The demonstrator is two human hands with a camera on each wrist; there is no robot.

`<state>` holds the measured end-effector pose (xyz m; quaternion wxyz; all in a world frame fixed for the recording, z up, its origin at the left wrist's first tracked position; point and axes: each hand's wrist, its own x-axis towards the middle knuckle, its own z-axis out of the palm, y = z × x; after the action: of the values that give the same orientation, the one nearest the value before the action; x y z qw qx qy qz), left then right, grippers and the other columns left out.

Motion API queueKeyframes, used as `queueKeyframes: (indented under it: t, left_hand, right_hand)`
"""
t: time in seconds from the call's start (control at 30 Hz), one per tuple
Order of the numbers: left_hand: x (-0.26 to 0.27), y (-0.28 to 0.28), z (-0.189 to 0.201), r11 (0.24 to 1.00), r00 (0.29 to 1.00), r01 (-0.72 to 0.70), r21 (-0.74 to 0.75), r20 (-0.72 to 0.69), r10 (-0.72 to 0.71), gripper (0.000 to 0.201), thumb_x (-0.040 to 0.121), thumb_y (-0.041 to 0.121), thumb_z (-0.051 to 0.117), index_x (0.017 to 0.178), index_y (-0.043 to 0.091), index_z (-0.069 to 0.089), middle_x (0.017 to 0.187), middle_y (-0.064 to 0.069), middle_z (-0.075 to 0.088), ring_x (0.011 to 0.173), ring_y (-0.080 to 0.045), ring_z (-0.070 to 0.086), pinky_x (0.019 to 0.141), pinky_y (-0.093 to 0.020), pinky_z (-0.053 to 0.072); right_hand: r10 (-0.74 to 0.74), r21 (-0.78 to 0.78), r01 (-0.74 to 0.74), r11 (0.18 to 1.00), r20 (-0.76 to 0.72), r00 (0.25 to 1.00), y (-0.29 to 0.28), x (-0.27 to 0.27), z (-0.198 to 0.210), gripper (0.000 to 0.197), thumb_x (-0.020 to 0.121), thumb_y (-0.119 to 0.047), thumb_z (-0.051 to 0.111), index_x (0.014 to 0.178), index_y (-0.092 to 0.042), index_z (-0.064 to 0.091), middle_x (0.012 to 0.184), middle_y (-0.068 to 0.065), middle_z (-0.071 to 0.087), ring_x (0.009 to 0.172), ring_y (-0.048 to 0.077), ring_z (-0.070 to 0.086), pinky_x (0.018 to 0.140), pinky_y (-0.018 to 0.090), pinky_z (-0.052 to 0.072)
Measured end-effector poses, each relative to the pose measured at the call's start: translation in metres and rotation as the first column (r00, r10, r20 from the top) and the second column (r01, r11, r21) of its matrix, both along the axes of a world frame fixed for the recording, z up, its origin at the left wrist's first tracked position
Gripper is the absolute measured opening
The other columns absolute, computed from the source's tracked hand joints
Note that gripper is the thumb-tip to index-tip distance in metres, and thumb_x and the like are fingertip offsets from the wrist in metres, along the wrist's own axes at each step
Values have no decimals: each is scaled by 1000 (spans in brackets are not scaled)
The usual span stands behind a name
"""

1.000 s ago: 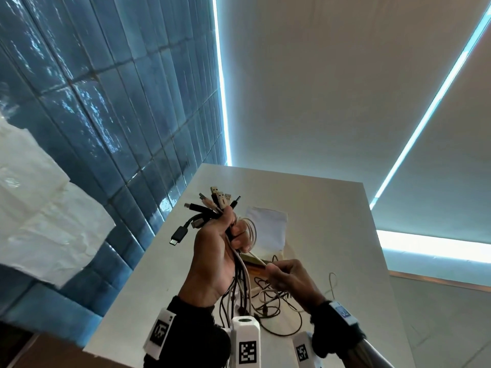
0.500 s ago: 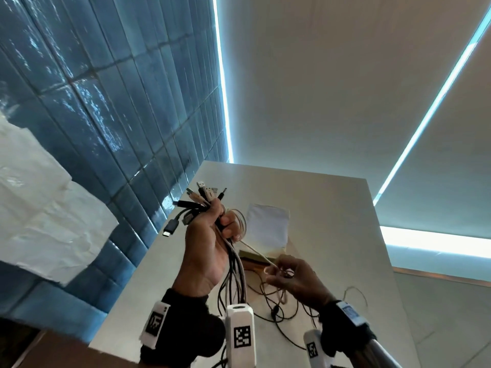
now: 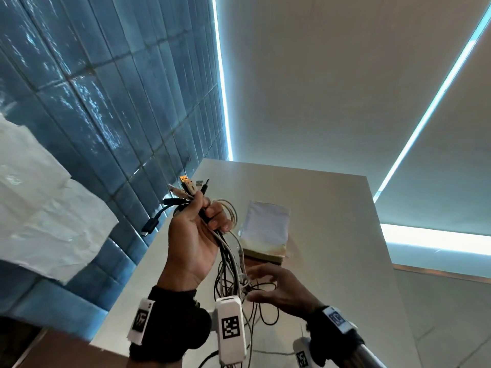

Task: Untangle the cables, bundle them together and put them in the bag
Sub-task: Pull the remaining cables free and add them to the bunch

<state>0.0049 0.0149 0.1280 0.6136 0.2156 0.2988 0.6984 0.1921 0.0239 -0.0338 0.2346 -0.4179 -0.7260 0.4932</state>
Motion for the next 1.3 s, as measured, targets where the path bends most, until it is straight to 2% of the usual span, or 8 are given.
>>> queueKeyframes:
  t: [0.13, 0.27, 0.47, 0.53, 0.67, 0.8, 1.0, 1.3]
  left_hand:
    - [-6, -3, 1, 1000, 1000, -12, 26, -15, 12, 28, 97, 29, 41, 72, 17, 41, 62, 3, 33, 51, -11, 29, 50, -26, 33]
    - [-20, -5, 0, 997, 994, -77, 28, -81, 79, 30, 99, 27, 38, 71, 17, 39, 61, 4, 34, 50, -10, 29, 50, -25, 33]
    - [-19, 1, -21, 991, 935, -133, -6, -332, 124, 29, 100, 20, 38, 71, 22, 35, 56, 8, 32, 45, -8, 25, 50, -25, 22]
    - [-10, 2, -30, 996, 854, -87, 3, -515, 76, 28, 95, 22, 47, 69, 22, 37, 52, 7, 30, 45, -9, 24, 49, -27, 23]
    - [22, -4, -41, 999, 552, 13, -49, -833, -48, 37, 84, 16, 71, 63, 18, 41, 57, -2, 33, 47, -9, 33, 52, -19, 36]
    - [44, -6, -62, 977, 504, 152, -148, -839, -206, 41, 73, 28, 82, 74, 20, 41, 64, 4, 33, 57, -12, 33, 54, -24, 38]
    - [44, -1, -71, 925, 516, 332, -185, -786, -342, 42, 80, 21, 76, 63, 22, 38, 56, 7, 32, 55, -12, 33, 55, -28, 39]
    - [30, -6, -76, 860, 602, 485, -157, -654, -458, 33, 86, 13, 68, 79, 12, 36, 69, -10, 28, 62, -17, 34, 59, -26, 39]
  right_hand:
    - [25, 12, -25, 1000, 21, 999, 0, -19, -5, 36, 72, -43, 80, 103, -30, 66, 83, -1, 72, 76, 3, 65, 75, 27, 55]
    - [-90, -79, 88, 993, -23, 996, 6, -11, -1, 18, 76, -26, 80, 78, -21, 63, 67, -5, 64, 59, 1, 54, 58, 20, 45]
    - [-244, -179, 223, 958, -105, 964, 14, 19, 14, 19, 72, -10, 81, 73, -13, 62, 70, 7, 67, 55, 8, 55, 50, 18, 41]
    - [-260, -210, 221, 952, -177, 949, 14, 26, 27, 20, 72, -1, 79, 74, -7, 60, 68, 10, 64, 48, 6, 52, 45, 14, 38]
    - [-282, -204, 232, 951, -261, 923, 17, 32, 50, 25, 69, -3, 84, 70, -5, 58, 60, 8, 59, 46, 12, 49, 41, 17, 36]
    - [-234, -191, 182, 965, -301, 925, 19, 37, 68, 26, 70, -19, 83, 66, -12, 59, 60, 10, 56, 54, 20, 47, 42, 23, 36]
    - [-119, -207, 42, 977, -376, 919, 16, 42, 77, 26, 68, -11, 79, 61, -16, 54, 63, 8, 56, 59, 21, 52, 48, 25, 43]
    - [-89, -323, -126, 938, -575, 813, 11, 51, 77, 9, 83, -2, 66, 82, 2, 57, 75, 18, 56, 66, 25, 52, 59, 34, 47]
